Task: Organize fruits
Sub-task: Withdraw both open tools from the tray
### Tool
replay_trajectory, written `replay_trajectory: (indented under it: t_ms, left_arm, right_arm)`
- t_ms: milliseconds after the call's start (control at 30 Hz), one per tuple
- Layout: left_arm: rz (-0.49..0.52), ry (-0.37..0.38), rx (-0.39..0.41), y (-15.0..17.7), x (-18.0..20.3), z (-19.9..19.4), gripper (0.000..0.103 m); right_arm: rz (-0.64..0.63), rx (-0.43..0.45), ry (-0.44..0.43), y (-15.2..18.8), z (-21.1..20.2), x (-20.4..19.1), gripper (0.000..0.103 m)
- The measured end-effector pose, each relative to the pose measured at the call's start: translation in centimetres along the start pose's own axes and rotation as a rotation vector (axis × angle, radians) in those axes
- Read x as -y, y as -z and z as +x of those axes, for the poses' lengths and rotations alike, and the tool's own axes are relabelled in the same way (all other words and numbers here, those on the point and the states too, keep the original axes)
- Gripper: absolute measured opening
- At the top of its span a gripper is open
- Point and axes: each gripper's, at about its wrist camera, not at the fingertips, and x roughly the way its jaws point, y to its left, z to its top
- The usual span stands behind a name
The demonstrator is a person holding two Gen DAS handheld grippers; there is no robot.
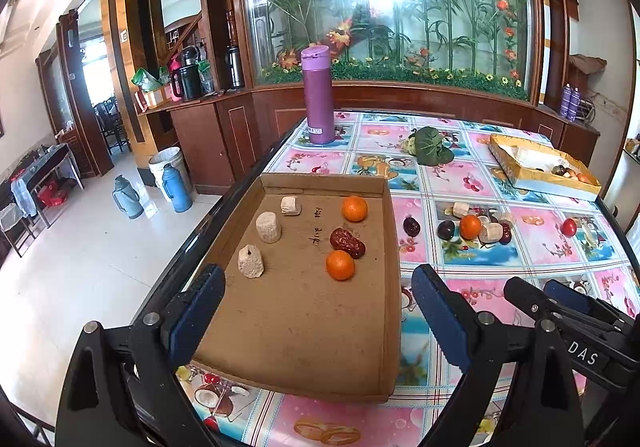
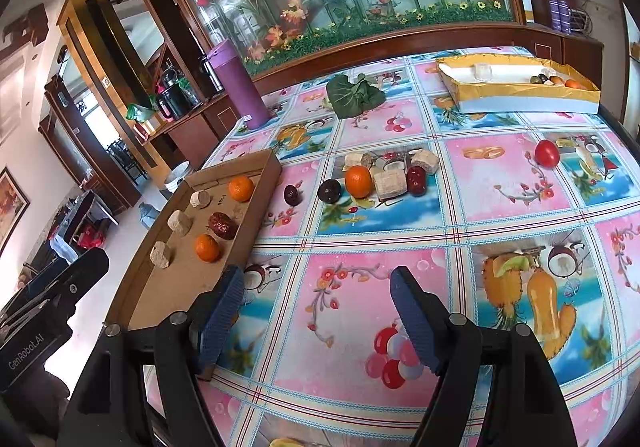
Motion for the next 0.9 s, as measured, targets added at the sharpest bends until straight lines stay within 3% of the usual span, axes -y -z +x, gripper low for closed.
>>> replay_trajectory:
  t_ms: [533,700,900]
  left_arm:
    - [0.004,0.087,-0.092,0.4,0.4,2.8,0.094]
    - [0.039,0.120,-0.127,0.4,1.8,4.4,0.094]
    - [0.074,0.212,-0.177,0.4,4.5,6.5,0.094]
  right_arm:
    - [0.019,-0.020,0.031,-0.5,0.8,1.7,0.080]
    - [0.035,0.014,0.147,-2.1,-0.9,6.5,0.079]
    - [0.069,0.048,0.372,-4.8,-3.3,14.8,0.079]
